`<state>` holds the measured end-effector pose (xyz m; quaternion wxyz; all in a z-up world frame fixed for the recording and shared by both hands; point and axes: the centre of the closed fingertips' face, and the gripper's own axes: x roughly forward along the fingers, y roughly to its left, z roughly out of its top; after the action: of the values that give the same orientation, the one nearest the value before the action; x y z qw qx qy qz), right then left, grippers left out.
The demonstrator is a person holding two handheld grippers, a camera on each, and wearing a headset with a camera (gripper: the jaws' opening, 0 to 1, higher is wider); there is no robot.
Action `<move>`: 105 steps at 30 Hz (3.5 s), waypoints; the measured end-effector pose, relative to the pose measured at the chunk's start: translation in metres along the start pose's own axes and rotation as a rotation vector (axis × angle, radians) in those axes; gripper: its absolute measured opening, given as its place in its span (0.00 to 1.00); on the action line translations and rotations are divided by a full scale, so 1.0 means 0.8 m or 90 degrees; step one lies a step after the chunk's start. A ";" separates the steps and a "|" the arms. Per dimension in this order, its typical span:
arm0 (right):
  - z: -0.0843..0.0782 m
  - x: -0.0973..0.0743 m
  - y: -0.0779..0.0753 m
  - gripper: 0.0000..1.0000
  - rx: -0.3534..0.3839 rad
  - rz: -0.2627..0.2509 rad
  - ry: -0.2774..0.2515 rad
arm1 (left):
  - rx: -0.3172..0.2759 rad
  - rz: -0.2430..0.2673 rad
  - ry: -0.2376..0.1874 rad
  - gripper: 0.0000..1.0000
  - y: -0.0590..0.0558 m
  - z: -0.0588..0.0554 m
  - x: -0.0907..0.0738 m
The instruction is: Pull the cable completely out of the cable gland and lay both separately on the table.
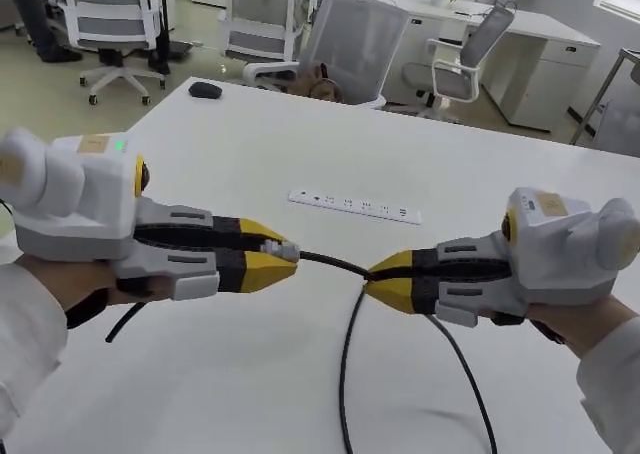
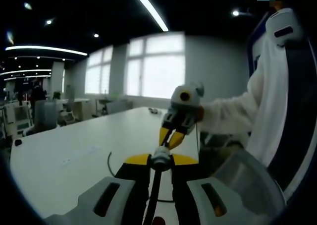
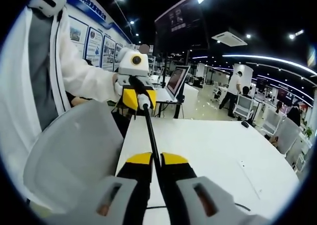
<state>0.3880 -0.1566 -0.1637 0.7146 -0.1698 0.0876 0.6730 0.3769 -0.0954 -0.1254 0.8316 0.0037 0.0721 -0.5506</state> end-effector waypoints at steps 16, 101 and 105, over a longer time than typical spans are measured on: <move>0.014 -0.001 -0.003 0.13 0.002 -0.010 -0.009 | 0.003 -0.001 -0.015 0.17 -0.001 0.009 0.004; 0.014 0.036 0.011 0.09 -0.044 0.003 0.046 | -0.026 0.008 0.002 0.17 -0.005 -0.013 -0.011; 0.029 0.048 0.018 0.12 -0.058 0.012 0.040 | -0.025 0.008 0.004 0.17 -0.003 -0.016 -0.015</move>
<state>0.3747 -0.1118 -0.1574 0.6966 -0.2219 0.0808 0.6775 0.3688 -0.0842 -0.1361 0.8349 -0.0100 0.0857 -0.5436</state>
